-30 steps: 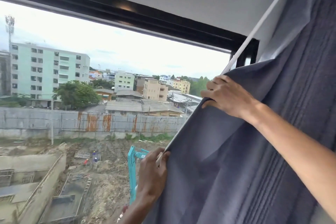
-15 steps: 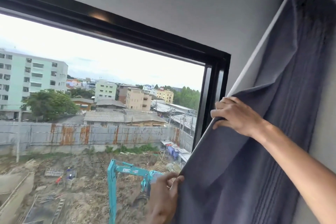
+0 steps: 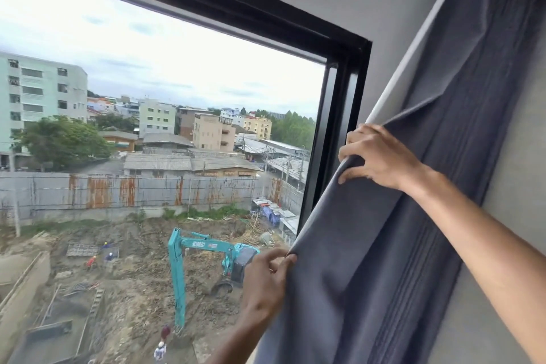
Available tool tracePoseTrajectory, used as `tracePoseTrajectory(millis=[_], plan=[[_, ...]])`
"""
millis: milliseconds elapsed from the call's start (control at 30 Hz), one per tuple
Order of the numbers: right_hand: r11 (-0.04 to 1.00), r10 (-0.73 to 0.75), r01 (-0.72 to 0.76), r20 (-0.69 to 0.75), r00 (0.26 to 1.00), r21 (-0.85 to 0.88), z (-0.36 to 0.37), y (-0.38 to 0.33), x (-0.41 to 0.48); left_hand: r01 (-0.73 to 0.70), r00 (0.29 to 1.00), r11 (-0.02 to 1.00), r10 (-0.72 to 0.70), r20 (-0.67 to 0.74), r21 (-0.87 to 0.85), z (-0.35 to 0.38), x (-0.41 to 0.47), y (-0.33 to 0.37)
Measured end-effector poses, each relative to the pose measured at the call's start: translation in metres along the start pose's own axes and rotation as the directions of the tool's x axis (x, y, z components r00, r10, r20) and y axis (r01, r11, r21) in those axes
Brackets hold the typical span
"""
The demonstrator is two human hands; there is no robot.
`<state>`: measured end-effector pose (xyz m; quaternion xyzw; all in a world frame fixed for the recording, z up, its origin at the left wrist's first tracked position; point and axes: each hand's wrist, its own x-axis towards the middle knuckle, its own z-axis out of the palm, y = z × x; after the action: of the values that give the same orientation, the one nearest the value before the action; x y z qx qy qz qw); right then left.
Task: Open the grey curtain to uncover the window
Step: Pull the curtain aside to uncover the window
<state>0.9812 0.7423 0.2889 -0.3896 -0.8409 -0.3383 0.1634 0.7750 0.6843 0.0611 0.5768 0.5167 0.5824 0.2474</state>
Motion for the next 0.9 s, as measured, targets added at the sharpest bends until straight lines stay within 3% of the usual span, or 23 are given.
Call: tracePoseTrajectory(millis=[100, 400, 667, 900], plan=[[1.000, 0.004, -0.004, -0.011, 1.000, 0.009, 0.005, -0.005, 0.001, 0.013, 1.000, 0.998, -0.013, -0.003, 0.065, 0.000, 0.000, -0.005], [0.997, 0.065, -0.064, -0.018, 0.998, 0.051, 0.015, -0.027, -0.013, 0.080, 0.995, 0.997, -0.081, 0.061, 0.024, 0.000, -0.009, -0.026], [0.989, 0.146, -0.147, 0.110, 0.983, -0.004, 0.006, -0.059, -0.026, 0.139, 0.981, 0.986, -0.150, 0.125, 0.093, 0.021, -0.026, -0.038], [0.987, 0.146, -0.129, 0.182, 0.972, -0.099, 0.004, -0.081, -0.039, -0.094, 0.970, 0.972, 0.041, 0.239, 0.215, 0.015, -0.039, -0.039]])
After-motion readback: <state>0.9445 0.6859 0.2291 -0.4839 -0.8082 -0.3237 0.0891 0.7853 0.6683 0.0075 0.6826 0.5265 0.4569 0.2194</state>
